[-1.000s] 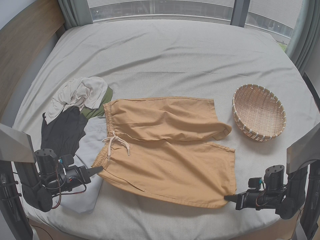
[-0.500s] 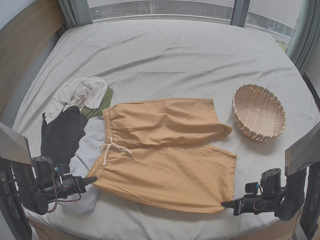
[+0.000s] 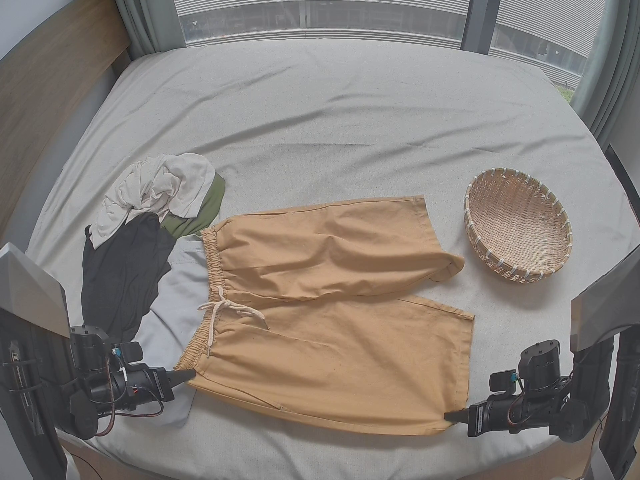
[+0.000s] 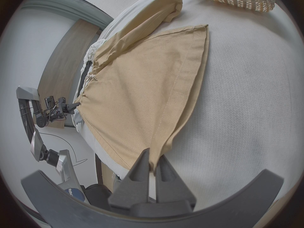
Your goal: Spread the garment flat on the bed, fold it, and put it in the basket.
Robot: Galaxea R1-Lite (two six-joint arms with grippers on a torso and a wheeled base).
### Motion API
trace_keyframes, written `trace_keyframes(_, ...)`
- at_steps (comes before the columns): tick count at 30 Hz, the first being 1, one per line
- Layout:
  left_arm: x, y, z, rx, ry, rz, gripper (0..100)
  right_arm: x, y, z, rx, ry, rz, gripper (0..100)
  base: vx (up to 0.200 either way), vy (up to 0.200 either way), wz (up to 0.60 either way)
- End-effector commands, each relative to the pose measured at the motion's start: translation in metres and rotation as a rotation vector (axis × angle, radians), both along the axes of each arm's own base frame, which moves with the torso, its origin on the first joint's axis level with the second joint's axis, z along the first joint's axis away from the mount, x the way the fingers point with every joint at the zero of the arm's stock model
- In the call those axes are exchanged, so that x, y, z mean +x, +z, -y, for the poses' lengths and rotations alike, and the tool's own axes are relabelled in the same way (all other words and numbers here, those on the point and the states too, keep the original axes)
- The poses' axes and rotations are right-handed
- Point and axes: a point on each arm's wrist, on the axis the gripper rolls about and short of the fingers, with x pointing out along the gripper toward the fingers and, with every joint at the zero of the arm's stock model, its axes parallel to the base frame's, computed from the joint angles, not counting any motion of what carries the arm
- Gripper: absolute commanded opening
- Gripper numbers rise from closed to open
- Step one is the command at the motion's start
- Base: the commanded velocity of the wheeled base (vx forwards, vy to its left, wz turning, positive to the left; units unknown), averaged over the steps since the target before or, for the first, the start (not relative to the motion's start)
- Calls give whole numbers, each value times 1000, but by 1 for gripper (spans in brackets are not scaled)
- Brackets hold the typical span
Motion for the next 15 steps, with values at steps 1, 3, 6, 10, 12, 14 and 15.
trace_keyframes(1,-9,-2,2,10,-18,-33,0,-7,2,-1,-5,18,-20,0,0,0,0)
trace_keyframes(3,-11,-3,1,17,-22,-35,0,-7,2,-1,-7,18,-24,0,0,0,0)
trace_keyframes(6,-16,-5,1,27,-26,-58,0,-9,3,0,-13,20,-37,0,0,0,0)
trace_keyframes(10,-16,-9,-2,37,-24,-66,0,-12,6,-1,-15,27,-43,0,0,0,0)
trace_keyframes(12,-16,-10,-3,46,-24,-60,0,-11,9,-1,-7,23,-26,0,0,0,0)
trace_keyframes(14,-16,-8,-4,48,-24,-46,0,-8,13,-1,8,13,10,0,0,0,0)
trace_keyframes(15,-13,-6,-4,48,-24,-29,0,-4,18,0,27,4,53,0,0,0,0)
